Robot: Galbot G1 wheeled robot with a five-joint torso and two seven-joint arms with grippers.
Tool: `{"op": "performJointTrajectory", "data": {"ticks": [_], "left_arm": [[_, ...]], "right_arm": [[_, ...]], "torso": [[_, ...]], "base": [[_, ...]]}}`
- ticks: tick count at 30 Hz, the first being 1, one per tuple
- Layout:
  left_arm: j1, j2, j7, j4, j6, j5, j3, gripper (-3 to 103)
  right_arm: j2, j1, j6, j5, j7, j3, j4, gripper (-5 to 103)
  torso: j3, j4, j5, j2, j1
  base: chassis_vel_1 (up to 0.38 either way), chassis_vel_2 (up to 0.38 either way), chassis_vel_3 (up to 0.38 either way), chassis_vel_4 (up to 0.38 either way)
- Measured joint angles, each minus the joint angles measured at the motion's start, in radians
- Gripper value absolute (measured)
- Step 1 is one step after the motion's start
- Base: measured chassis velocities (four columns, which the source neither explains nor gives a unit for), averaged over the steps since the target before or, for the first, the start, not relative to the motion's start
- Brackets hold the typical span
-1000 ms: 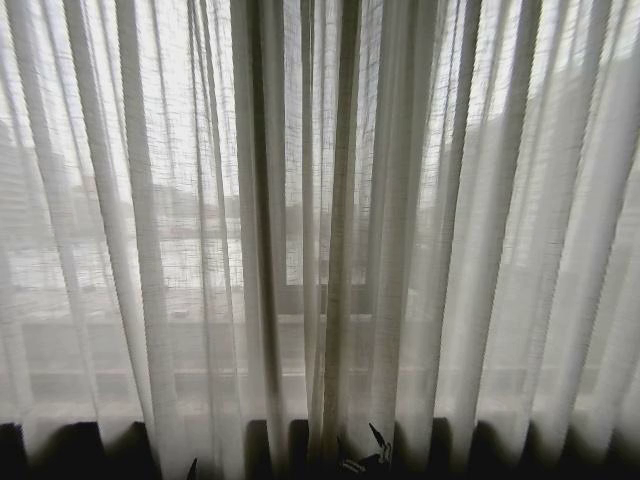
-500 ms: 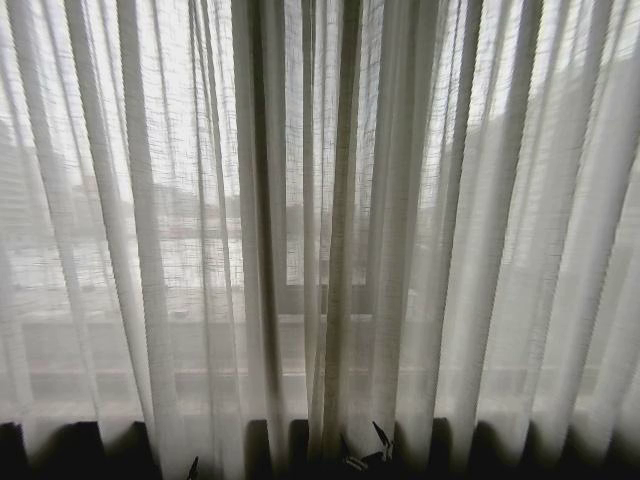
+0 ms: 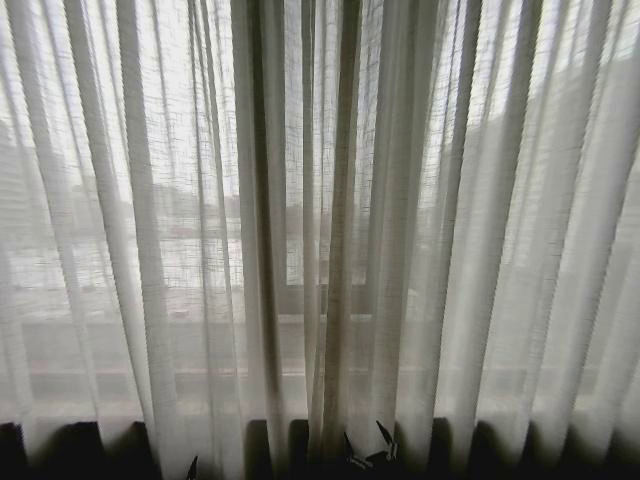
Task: Open the curtains by pulling them apart, changing their state from closed to fully open.
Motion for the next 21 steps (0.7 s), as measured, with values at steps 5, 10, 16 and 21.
{"op": "performJointTrajectory", "data": {"ticks": [5,10,16,21], "left_arm": [[0.001,-0.004,0.000,-0.002,0.000,0.003,0.002,100],[0.001,-0.004,0.000,-0.002,0.000,0.006,0.003,100],[0.000,-0.003,0.000,-0.002,0.000,0.007,0.005,100],[-0.003,-0.003,0.000,-0.001,0.000,0.007,0.006,100]], "right_arm": [[0.000,0.001,0.001,0.003,-0.002,0.003,-0.002,100],[0.000,0.000,0.003,0.004,-0.005,0.011,-0.005,100],[0.000,-0.001,0.004,0.008,-0.007,0.017,-0.008,100],[0.000,0.001,0.004,0.008,-0.007,0.017,-0.009,100]], "torso": [[0.000,0.0000,0.0000,0.000,0.000],[0.000,0.0000,0.0000,0.000,0.000],[0.000,0.0000,-0.0001,0.000,0.000],[0.000,0.0000,0.0000,0.000,0.000]], "base": [[0.000,0.000,0.000,0.000],[0.000,0.000,0.000,0.000],[-0.019,-0.032,0.028,0.035],[-0.091,-0.088,0.093,0.101]]}}
